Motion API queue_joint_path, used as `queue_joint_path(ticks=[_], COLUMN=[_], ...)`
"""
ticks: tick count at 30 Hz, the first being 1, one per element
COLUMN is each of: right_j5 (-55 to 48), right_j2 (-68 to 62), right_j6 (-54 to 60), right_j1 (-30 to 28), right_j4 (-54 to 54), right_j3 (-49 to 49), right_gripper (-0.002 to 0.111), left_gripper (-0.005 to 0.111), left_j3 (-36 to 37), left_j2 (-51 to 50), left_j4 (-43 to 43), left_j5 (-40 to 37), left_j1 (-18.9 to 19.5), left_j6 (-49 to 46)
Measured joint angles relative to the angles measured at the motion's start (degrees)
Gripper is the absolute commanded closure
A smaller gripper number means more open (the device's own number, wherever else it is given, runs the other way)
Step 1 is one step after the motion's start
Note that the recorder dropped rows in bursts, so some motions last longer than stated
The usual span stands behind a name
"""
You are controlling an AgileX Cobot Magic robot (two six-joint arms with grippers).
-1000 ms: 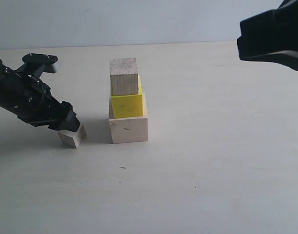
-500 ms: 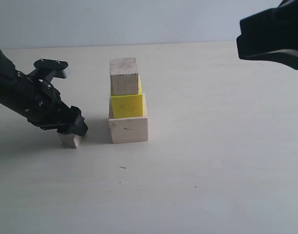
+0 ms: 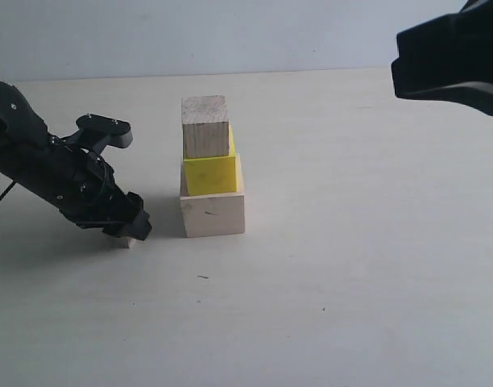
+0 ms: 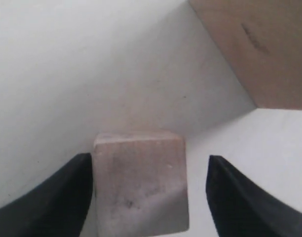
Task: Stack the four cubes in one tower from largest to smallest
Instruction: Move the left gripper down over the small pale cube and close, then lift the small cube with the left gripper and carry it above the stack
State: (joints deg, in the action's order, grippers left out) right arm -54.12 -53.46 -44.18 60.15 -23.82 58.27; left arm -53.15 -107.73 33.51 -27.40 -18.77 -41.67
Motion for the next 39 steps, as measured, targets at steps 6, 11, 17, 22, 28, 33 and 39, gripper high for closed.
queue_joint_path(ticks=[6, 11, 17, 22, 28, 33, 39], right_j5=[0.0, -0.1, -0.22, -0.48, -1.22, -1.49, -1.71], right_j2=[0.0, 0.0, 0.0, 0.0, 0.0, 0.0, 0.0], right_j6=[0.0, 0.0, 0.0, 0.0, 0.0, 0.1, 0.1], right_j1=[0.0, 0.0, 0.0, 0.0, 0.0, 0.0, 0.0], right_j4=[0.0, 0.0, 0.0, 0.0, 0.0, 0.0, 0.39], right_j3=[0.0, 0.0, 0.0, 0.0, 0.0, 0.0, 0.0], right_gripper=[0.108, 0.108, 0.108, 0.108, 0.108, 0.108, 0.108], left_gripper=[0.084, 0.103, 0.107, 0.107, 0.107, 0.107, 0.107], left_j3=[-0.04, -0.04, -1.44, -7.74, -21.92, -34.23, -44.16], left_j2=[0.0, 2.67, 10.26, 17.37, 22.36, 21.01, 16.82], left_j4=[-0.1, -0.1, -2.22, -9.13, -12.25, -8.14, -1.33], left_j5=[0.47, 0.24, -3.57, -13.27, -26.01, -37.78, -41.94], left_j1=[0.0, 0.0, 0.56, 1.74, 3.72, 4.44, 3.49], left_j6=[0.0, 0.27, 0.83, 4.64, 5.62, 0.34, -6.73])
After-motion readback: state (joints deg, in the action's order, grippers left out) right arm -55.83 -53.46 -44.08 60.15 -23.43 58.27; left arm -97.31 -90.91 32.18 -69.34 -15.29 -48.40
